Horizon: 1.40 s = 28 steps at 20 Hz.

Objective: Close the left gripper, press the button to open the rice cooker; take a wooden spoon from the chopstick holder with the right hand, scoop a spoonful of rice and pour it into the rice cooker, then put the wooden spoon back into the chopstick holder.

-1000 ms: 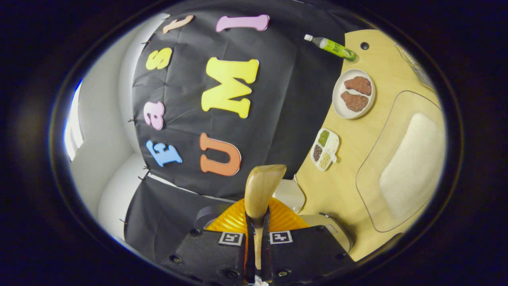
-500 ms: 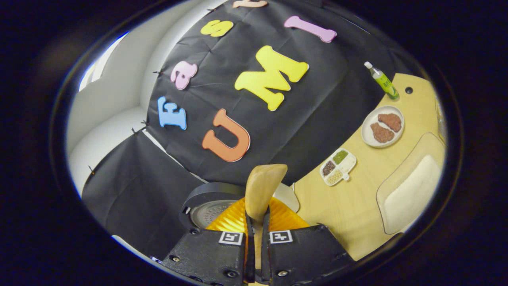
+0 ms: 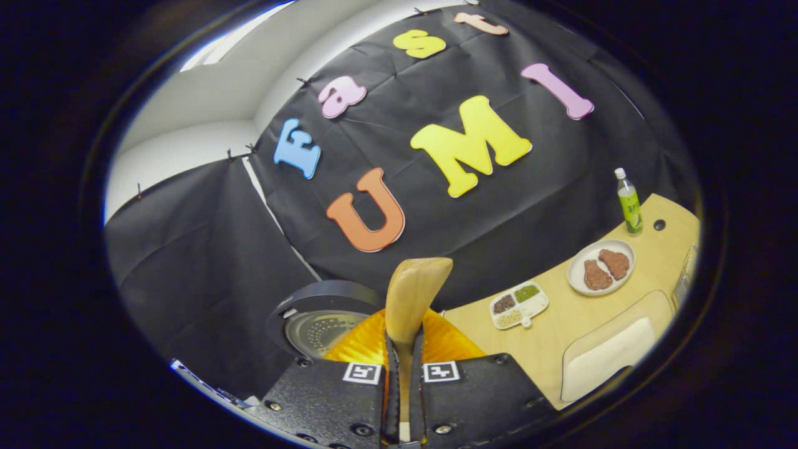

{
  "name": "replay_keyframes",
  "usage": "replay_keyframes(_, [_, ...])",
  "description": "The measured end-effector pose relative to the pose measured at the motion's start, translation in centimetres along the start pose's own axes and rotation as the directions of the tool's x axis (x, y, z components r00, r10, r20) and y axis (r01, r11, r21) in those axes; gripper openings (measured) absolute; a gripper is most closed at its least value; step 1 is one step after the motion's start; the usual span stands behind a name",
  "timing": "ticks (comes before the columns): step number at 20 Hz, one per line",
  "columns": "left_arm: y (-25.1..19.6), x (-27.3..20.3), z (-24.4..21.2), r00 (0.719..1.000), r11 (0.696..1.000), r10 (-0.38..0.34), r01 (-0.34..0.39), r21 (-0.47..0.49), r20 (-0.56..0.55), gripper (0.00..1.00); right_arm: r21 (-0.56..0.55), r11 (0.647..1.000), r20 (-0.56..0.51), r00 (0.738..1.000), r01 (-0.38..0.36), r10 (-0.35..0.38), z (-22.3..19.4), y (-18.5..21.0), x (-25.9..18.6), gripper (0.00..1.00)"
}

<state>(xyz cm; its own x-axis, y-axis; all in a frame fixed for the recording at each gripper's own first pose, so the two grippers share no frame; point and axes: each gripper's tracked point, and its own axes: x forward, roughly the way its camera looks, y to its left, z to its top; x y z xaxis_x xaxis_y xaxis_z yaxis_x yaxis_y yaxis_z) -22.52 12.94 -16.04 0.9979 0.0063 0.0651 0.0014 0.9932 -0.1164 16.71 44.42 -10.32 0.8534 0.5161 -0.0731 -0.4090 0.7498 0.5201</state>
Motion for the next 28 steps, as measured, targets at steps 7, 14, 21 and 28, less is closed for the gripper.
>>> replay_keyframes(7, [-0.4,0.8,-1.1,0.999,0.998,-0.004,0.006,0.056,-0.036,0.95,-0.248,0.969,-0.008,1.000,0.008,-0.010,-3.3,1.7,-0.2,0.11])
replay_keyframes(14, [-0.5,1.7,-2.1,0.997,0.992,0.043,-0.035,0.121,-0.069,0.94,-0.595,0.803,0.034,0.998,-0.027,0.059,-5.2,4.9,-0.8,0.11])
replay_keyframes(21, [-0.6,2.3,-3.0,0.992,0.994,0.061,-0.050,0.097,-0.112,0.94,-0.760,0.649,0.052,0.993,-0.031,0.109,-6.7,6.7,-2.3,0.11])
replay_keyframes(28, [-0.9,2.6,-2.9,0.991,0.998,0.036,-0.029,0.058,-0.126,0.95,-0.805,0.594,0.073,0.992,0.000,0.099,-3.6,4.7,-4.4,0.12])
